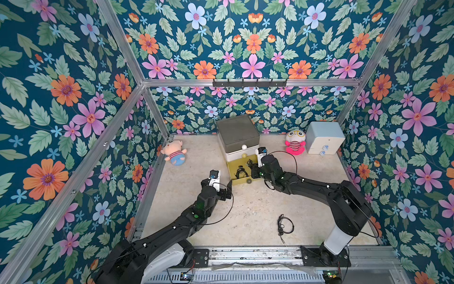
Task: Place the wired earphones into the drawer by color
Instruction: Place the wired earphones in the drawer, then pick up the wired earphones from the center of the board.
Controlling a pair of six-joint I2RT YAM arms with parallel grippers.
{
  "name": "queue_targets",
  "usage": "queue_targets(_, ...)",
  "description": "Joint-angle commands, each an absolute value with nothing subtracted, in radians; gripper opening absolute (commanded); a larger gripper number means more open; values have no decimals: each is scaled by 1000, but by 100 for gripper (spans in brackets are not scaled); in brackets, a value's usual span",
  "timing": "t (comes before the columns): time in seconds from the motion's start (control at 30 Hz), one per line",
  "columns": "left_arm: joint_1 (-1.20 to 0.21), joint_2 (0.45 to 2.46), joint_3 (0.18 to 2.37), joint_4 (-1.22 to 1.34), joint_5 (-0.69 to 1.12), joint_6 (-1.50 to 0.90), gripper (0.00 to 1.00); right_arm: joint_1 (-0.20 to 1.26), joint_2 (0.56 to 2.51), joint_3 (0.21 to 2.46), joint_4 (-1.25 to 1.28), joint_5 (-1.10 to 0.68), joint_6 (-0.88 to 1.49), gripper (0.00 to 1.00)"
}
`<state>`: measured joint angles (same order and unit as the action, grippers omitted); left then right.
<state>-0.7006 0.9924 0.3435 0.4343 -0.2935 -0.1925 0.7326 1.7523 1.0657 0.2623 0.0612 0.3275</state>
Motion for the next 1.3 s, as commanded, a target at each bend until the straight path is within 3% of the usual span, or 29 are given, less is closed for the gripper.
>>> queue_targets(0.0,-699,998,347,453,-298,-189,99,729,1802,1103,300,98,326,1)
queue_targets(0.5,-699,1009,349,456,-300,-189,99,693,1933,1175,327,107,363,2)
queue_targets(0.57,-699,1011,349,457,-298,-189,99,690,1934,1173,326,107,365,7)
queue_targets(0.67,-699,1015,350,457,-299,-190,99,687,1925,1168,322,107,365,37)
queue_targets(0.7,-699,1015,349,457,-297,-190,99,688,1916,1161,322,106,365,40)
queue_targets(1.27,-699,1008,341,467,-295,-193,99,688,1598,920,242,89,367,46)
